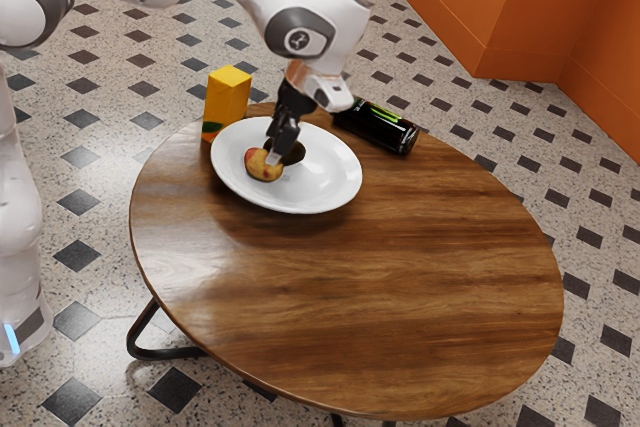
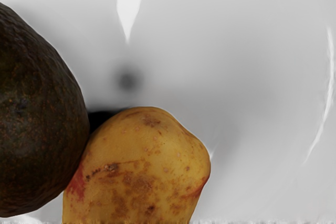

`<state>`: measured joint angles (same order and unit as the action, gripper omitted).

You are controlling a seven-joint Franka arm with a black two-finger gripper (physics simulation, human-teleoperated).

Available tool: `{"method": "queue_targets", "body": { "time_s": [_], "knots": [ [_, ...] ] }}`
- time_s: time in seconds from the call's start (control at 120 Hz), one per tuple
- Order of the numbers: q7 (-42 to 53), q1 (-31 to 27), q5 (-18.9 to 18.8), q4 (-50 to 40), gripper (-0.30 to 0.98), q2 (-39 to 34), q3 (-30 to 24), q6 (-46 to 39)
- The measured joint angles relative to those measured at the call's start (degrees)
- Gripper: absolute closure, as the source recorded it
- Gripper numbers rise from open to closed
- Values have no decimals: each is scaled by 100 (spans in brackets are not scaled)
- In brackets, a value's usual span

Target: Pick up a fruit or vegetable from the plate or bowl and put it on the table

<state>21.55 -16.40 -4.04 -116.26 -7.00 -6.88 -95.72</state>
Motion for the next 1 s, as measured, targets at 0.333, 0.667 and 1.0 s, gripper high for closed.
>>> {"method": "queue_targets", "body": {
  "time_s": [0.333, 0.667, 1.0],
  "knots": [
    [35, -127, -105, -15, 0, 6, 54, 165],
    [57, -169, -138, -155, 0, 39, 55, 183],
    [69, -250, -146, -179, 0, 119, 55, 131]
  ]
}}
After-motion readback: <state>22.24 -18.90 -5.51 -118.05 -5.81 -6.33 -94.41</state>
